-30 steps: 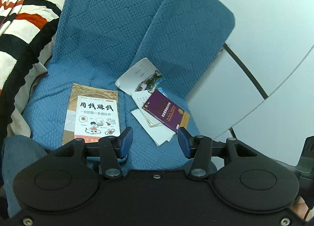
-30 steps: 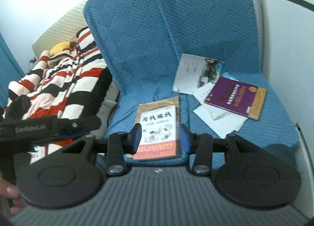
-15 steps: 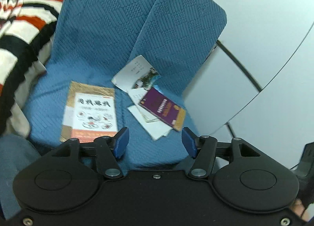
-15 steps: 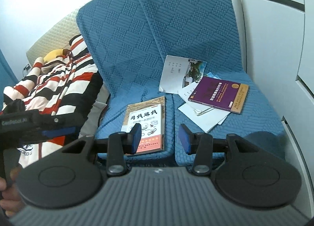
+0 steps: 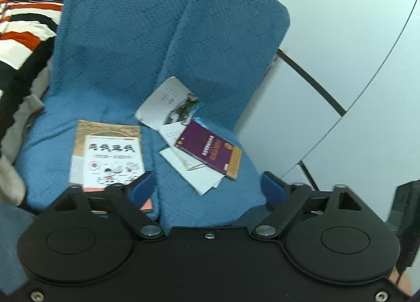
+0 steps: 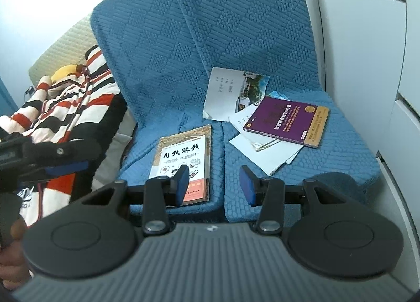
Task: Organize objects
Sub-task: 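Pull both grippers back from the stacked books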
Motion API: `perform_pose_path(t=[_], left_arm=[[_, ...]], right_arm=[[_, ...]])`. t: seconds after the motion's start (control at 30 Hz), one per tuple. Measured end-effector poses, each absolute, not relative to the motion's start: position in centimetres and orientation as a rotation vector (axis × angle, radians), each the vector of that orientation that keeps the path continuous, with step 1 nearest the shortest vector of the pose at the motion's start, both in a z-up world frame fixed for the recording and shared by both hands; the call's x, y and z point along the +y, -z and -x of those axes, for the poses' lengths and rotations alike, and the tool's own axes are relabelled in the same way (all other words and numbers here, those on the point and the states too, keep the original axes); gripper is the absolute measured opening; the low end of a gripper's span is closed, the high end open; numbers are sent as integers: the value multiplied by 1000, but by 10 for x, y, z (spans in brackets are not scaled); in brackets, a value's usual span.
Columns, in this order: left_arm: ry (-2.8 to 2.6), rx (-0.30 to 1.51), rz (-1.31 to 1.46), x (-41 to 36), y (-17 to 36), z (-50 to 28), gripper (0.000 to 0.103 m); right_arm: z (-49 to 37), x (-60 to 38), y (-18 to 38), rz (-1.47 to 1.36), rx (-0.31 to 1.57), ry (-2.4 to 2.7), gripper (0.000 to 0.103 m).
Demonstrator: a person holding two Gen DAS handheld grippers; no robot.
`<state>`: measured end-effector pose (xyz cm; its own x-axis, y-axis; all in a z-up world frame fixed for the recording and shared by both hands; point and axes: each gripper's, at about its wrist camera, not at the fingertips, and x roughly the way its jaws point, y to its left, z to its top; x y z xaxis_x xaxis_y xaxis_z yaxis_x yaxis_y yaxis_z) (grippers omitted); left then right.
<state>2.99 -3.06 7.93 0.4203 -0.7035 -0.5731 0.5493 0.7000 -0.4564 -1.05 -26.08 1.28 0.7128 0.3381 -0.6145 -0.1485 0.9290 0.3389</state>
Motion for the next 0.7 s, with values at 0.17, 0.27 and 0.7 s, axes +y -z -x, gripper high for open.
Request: perform_pose_path(t=[0.17, 0.27, 0.7], left_arm=[[808, 826, 205, -40, -57, -47, 102], [798, 831, 202, -46, -40, -57, 102], [830, 804, 224, -104, 9, -92, 102]], right_arm=[[-3, -261, 2, -286, 727, -248, 80], [-10, -263, 11, -292, 713, -227, 89], [-44, -293, 62, -332, 752, -95, 89]])
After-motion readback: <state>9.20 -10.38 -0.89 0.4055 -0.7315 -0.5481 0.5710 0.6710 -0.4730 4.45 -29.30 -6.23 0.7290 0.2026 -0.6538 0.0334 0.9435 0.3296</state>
